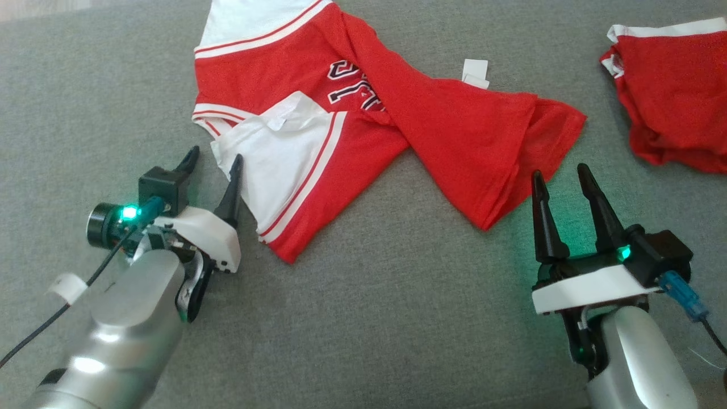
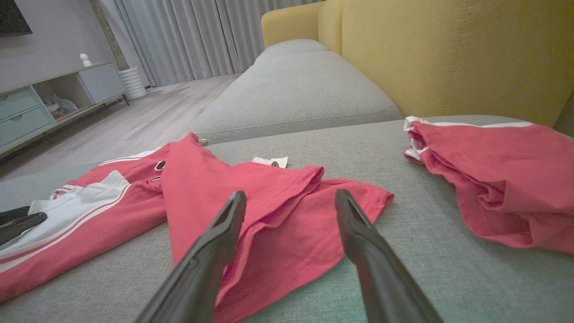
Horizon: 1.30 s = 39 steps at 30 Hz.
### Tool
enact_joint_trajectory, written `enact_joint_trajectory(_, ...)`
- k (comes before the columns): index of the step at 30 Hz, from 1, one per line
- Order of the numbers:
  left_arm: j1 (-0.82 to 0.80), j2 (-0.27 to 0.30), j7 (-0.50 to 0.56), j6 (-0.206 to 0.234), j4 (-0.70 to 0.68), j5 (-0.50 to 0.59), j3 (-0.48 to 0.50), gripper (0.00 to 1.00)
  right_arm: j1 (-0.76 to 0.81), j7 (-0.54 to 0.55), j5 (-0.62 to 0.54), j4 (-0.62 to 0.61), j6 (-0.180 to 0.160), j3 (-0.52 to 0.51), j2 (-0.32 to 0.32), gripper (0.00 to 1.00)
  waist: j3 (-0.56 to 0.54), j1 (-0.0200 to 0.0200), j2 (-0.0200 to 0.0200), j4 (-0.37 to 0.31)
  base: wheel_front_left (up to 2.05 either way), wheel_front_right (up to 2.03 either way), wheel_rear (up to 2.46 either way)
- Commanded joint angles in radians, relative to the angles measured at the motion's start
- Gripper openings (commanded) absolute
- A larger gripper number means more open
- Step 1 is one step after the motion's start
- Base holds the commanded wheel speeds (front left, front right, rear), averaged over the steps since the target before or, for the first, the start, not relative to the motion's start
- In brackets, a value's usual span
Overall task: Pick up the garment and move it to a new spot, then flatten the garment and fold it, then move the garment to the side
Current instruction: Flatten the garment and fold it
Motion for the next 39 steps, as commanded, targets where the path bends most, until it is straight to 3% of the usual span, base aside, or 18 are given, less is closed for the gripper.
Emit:
enact_joint_trajectory(1, -0.044, 0.023, -0.012, -0.005, -0.012, 0.003, 0.035, 1.00, -0.017, -0.011, 0.003, -0.032, -0.001, 0.023, -0.003, 1.00, 0.001, -0.0001, 0.0000, -0.002, 0.00, 0.00, 0.00)
enact_joint_trajectory(6, -0.059, 0.011, -0.025, -0.022, 0.028, -0.005, 0.034, 1.00, -0.014, -0.011, 0.003, -0.032, -0.001, 0.022, -0.003, 1.00, 0.005, -0.0001, 0.0000, -0.007, 0.00, 0.00, 0.00)
enact_joint_trajectory(7, -0.061, 0.008, -0.025, -0.028, 0.034, -0.007, 0.033, 0.92, -0.014, -0.011, 0.003, -0.032, -0.001, 0.022, -0.003, 1.00, 0.005, -0.0001, 0.0000, -0.007, 0.00, 0.00, 0.00)
enact_joint_trajectory(8, -0.064, 0.005, -0.025, -0.032, 0.041, -0.008, 0.032, 0.43, -0.014, -0.011, 0.003, -0.031, -0.001, 0.022, -0.003, 1.00, 0.005, -0.0001, 0.0000, -0.007, 0.00, 0.00, 0.00)
enact_joint_trajectory(10, -0.070, 0.000, -0.028, -0.039, 0.053, -0.009, 0.030, 0.00, -0.015, -0.011, 0.003, -0.030, -0.001, 0.021, -0.003, 1.00, 0.005, -0.0001, 0.0000, -0.006, 0.00, 0.00, 0.00)
enact_joint_trajectory(19, -0.089, -0.009, -0.065, -0.054, 0.068, 0.004, 0.022, 0.00, -0.011, -0.011, 0.002, -0.018, -0.001, 0.016, -0.003, 1.00, -0.015, -0.0001, 0.0000, 0.008, 0.00, 0.00, 0.00)
enact_joint_trajectory(24, -0.111, 0.015, -0.083, -0.046, 0.021, 0.032, 0.023, 0.00, -0.009, -0.011, 0.001, -0.008, -0.001, 0.016, -0.003, 1.00, -0.045, -0.0001, 0.0000, 0.020, 0.00, 0.00, 0.00)
enact_joint_trajectory(35, -0.203, 0.166, -0.090, 0.009, -0.318, 0.158, 0.063, 0.00, 0.012, -0.011, 0.002, 0.015, -0.001, 0.003, -0.003, 1.00, -0.121, -0.0001, 0.0000, 0.062, 0.00, 0.00, 0.00)
enact_joint_trajectory(39, -0.201, 0.226, -0.047, 0.001, -0.429, 0.206, 0.026, 0.00, 0.020, -0.011, 0.002, 0.019, -0.001, 0.000, -0.003, 1.00, -0.135, -0.0001, 0.0000, 0.079, 0.00, 0.00, 0.00)
